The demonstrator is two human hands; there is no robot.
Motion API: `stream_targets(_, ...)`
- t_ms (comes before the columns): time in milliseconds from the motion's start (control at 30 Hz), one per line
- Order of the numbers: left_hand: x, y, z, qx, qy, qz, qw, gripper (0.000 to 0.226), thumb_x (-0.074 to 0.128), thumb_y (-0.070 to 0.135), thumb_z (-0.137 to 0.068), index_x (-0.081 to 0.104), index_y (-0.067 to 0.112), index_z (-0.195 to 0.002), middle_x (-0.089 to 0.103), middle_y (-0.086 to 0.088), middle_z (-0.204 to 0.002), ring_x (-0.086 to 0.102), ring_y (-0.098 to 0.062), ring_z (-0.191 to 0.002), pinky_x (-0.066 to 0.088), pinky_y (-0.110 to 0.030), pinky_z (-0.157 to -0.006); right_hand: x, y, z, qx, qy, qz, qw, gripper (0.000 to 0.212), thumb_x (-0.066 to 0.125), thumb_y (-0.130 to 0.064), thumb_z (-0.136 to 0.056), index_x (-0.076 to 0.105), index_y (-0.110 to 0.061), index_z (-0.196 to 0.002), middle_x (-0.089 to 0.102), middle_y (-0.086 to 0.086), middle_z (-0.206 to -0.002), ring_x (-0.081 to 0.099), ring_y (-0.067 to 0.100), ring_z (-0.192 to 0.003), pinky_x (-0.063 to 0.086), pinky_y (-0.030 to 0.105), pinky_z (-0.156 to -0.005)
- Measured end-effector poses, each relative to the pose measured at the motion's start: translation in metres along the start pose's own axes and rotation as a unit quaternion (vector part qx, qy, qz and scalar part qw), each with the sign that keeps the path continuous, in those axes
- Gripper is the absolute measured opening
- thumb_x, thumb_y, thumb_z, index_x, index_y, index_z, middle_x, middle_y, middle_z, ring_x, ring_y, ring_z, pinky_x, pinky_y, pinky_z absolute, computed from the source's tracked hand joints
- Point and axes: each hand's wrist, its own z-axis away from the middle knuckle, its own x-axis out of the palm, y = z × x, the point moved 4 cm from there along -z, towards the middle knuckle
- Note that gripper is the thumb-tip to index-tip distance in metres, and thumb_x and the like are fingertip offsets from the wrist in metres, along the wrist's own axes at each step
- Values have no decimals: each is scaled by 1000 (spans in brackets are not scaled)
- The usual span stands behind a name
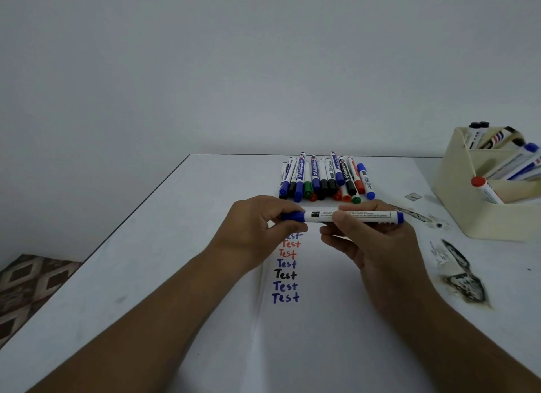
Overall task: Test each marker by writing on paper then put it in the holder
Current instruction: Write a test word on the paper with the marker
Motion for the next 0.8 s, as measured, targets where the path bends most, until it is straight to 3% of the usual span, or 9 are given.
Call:
stream_targets(233,5,8,3,1,-14,-25,1000,14,74,31,-88,77,24,-100,70,9,-86,61,-9,-82,44,-14,-71,0,2,1,24,10,-12,1000,9,67,-6,-88,70,-4,-96,76,18,-86,75,34,-80,64,41,-73)
stream_targets(367,9,8,2,-15,-66,-55,996,18,70,35,-91,75,22,-103,70,6,-91,60,-13,-84,46,-23,-73,1,3,1,15,26,35,999,6,68,-6,-90,70,-6,-96,76,15,-84,76,32,-77,64,39,-71)
stream_targets(467,18,-2,-3,-25,-100,-64,993,19,70,41,-90,70,28,-104,66,13,-94,58,-8,-87,42,-19,-72,0,5,-3,0,35,96,995,7,73,-9,-88,72,-12,-94,77,11,-83,76,28,-76,63,43,-76)
stream_targets(567,27,-17,-6,-24,-133,-96,986,49,70,51,-87,58,36,-131,58,15,-119,50,-3,-105,39,-17,-85,2,6,-3,-21,32,144,989,12,76,-13,-86,73,-21,-94,78,1,-84,76,25,-81,61,47,-85)
stream_targets(667,32,-34,-7,-53,-146,-128,980,82,60,70,-83,33,35,-152,41,12,-149,34,-9,-136,32,-33,-112,0,0,-3,-57,42,168,983,16,76,-13,-87,73,-26,-96,76,-2,-88,74,22,-87,60,48,-88)
stream_targets(800,43,-46,-16,-53,-140,-153,977,68,44,69,-92,37,33,-150,45,9,-151,38,-13,-137,29,-39,-112,-6,-13,-3,-75,80,123,986,37,73,-1,-87,59,-24,-112,74,4,-91,73,21,-89,60,47,-90)
